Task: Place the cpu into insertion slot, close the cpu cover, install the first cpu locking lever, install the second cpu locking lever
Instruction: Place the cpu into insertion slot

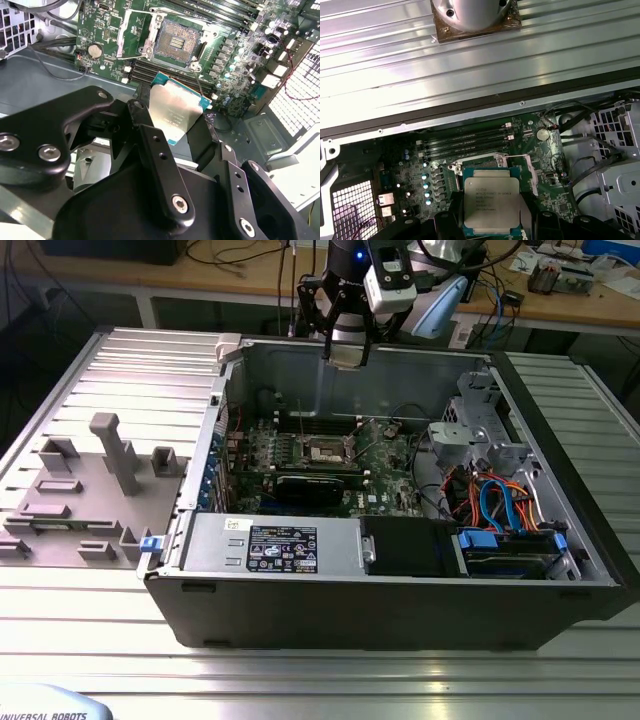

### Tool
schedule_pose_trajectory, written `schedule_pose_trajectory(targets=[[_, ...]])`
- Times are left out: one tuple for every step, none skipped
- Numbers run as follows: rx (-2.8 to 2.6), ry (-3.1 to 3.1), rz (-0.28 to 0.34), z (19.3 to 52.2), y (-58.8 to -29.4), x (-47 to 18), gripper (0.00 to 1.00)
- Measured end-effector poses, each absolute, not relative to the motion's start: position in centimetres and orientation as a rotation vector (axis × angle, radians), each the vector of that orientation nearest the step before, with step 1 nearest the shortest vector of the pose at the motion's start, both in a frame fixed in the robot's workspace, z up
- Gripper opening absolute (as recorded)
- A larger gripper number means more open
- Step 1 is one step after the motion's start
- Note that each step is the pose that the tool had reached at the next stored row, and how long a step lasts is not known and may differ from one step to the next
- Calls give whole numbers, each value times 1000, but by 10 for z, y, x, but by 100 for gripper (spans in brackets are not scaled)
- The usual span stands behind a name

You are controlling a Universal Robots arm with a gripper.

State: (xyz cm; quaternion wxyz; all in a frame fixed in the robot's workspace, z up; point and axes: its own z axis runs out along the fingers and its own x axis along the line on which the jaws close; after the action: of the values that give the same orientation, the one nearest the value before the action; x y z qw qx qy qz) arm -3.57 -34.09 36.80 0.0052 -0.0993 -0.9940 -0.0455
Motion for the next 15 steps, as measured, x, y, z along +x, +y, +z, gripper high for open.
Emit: schedule_pose_trajectory(targets=[[-314,-3112,-142,368,-341,-36,54],[-317,-3112,-142,368,-341,-36,54],[-325,-3111,-142,368,-341,-36,54],[-334,-3111,-142,368,-341,-36,54],[-353,-3109,-142,368,-341,-36,54],[-368,-3108,-143,368,-341,-36,54],[-378,-3107,-143,368,-341,-36,54],[-381,-3107,-143,368,-341,-36,54],[-382,-3107,-143,368,-341,-36,54],[-382,-3107,-143,368,-341,-36,54],[-382,-3107,-143,368,-341,-36,54],[-382,-3107,-143,368,-341,-36,54],[-382,-3107,-143,368,-341,-36,54],[-383,-3107,-143,368,-341,-36,54],[-384,-3106,-143,368,-341,-36,54]])
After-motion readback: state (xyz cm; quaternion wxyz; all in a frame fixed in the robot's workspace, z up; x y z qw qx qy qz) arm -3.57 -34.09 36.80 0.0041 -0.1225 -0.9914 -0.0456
